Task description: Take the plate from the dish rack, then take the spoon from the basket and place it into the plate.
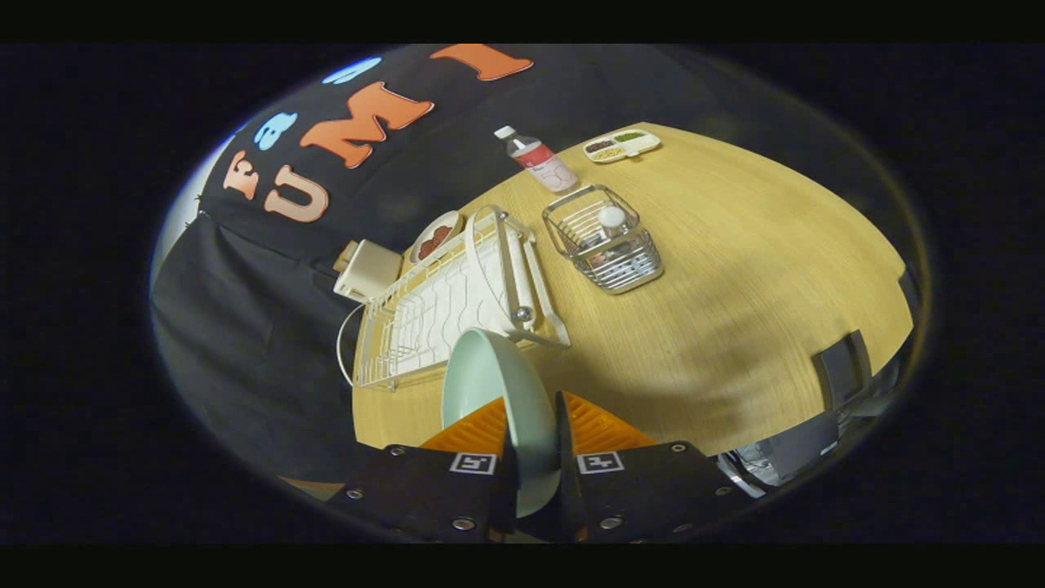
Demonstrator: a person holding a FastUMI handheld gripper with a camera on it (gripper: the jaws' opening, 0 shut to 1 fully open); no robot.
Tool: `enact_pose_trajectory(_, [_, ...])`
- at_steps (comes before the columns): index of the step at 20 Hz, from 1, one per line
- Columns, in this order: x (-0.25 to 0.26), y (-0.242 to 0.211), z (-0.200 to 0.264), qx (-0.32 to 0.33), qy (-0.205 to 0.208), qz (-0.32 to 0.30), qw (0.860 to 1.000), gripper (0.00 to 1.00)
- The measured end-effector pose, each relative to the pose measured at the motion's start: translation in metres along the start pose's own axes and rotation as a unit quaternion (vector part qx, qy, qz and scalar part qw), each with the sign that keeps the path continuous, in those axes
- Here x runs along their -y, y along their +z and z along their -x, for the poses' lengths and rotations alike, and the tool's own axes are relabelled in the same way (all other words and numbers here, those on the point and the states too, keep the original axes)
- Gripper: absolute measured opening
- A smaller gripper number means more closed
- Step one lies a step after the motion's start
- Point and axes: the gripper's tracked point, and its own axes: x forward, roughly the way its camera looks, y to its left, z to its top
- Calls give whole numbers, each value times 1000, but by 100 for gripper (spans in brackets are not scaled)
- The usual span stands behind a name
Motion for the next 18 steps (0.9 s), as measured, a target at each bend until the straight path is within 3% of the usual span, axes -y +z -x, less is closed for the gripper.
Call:
enact_pose_trajectory(5, [2, -19, -24, -23, 30, -60, 997, 22])
enact_pose_trajectory(12, [4, -23, -49, -19, 41, -57, 997, 26])
enact_pose_trajectory(18, [15, -9, -49, -5, 20, -31, 999, 42])
